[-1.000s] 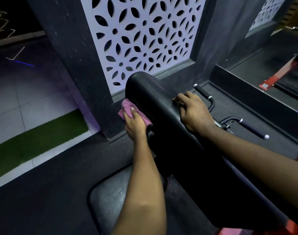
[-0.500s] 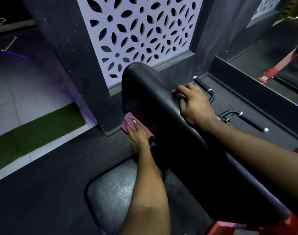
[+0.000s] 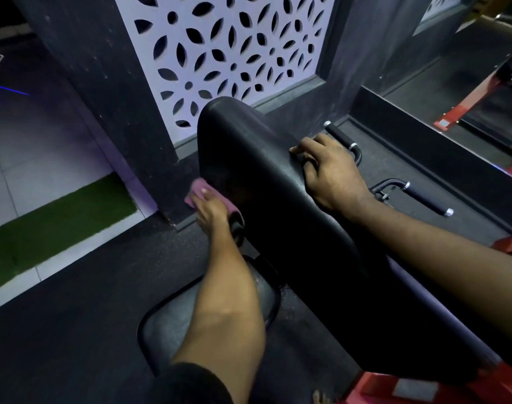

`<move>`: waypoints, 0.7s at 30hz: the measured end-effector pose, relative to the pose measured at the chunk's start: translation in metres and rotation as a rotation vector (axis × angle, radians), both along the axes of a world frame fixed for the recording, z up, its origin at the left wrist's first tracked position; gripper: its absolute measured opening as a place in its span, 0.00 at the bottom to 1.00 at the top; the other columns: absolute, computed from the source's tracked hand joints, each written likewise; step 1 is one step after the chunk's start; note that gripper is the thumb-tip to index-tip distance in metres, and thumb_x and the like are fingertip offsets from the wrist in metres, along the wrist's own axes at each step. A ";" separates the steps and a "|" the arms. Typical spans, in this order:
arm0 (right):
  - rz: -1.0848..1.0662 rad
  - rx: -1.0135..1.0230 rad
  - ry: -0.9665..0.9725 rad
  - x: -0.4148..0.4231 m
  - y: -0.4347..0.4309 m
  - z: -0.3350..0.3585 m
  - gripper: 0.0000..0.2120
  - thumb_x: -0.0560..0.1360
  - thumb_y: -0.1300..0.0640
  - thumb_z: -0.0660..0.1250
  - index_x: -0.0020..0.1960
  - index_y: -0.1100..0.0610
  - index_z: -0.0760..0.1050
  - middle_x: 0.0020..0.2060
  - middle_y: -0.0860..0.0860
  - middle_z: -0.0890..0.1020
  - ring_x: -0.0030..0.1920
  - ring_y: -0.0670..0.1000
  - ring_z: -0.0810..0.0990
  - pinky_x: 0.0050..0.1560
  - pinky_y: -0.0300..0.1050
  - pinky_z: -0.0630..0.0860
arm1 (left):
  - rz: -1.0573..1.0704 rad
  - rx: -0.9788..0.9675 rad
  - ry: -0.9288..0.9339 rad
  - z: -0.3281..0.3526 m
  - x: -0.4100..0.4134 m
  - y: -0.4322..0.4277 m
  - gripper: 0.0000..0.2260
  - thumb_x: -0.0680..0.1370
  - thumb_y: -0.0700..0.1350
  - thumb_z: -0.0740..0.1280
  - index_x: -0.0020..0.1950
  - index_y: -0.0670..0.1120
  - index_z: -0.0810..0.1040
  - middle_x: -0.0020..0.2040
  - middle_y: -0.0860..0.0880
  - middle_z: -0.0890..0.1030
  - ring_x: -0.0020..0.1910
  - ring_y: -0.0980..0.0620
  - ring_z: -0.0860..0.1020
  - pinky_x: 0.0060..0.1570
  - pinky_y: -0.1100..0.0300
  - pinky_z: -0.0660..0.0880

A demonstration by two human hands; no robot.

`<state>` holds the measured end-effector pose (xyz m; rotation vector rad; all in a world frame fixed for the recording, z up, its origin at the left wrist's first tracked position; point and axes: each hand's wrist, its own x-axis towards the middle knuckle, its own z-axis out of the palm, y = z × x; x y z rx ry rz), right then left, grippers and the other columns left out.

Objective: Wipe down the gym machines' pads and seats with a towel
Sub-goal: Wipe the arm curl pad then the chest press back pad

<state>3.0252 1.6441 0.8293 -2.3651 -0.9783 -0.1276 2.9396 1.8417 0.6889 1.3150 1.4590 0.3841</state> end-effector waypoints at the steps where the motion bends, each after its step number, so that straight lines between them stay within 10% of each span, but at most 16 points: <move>1: 0.000 0.002 0.007 0.000 0.000 0.000 0.18 0.73 0.56 0.55 0.57 0.49 0.78 0.52 0.50 0.78 0.55 0.53 0.77 0.58 0.53 0.77 | 0.018 0.044 -0.028 0.011 0.008 0.016 0.24 0.86 0.58 0.49 0.82 0.54 0.56 0.70 0.35 0.73 0.67 0.33 0.74 0.63 0.44 0.72; 7: -0.014 0.031 0.005 0.001 0.000 -0.002 0.16 0.74 0.59 0.57 0.57 0.50 0.79 0.52 0.50 0.78 0.55 0.53 0.77 0.57 0.53 0.77 | 0.038 0.290 -0.247 0.048 0.024 0.014 0.23 0.84 0.62 0.54 0.79 0.62 0.61 0.69 0.45 0.77 0.65 0.42 0.76 0.57 0.55 0.68; 15: -0.016 0.004 0.012 0.000 0.001 -0.002 0.18 0.74 0.55 0.54 0.57 0.49 0.78 0.53 0.50 0.78 0.55 0.53 0.77 0.56 0.54 0.78 | 0.051 0.087 -0.140 0.008 0.023 0.033 0.22 0.84 0.61 0.55 0.77 0.59 0.65 0.69 0.40 0.76 0.66 0.38 0.75 0.54 0.55 0.66; 21: -0.023 0.003 0.008 -0.001 0.001 0.000 0.18 0.74 0.56 0.55 0.57 0.49 0.79 0.53 0.49 0.78 0.56 0.53 0.77 0.58 0.54 0.77 | -0.089 -0.224 0.017 -0.072 -0.016 -0.016 0.30 0.84 0.62 0.53 0.79 0.44 0.64 0.76 0.39 0.68 0.72 0.37 0.69 0.71 0.50 0.65</move>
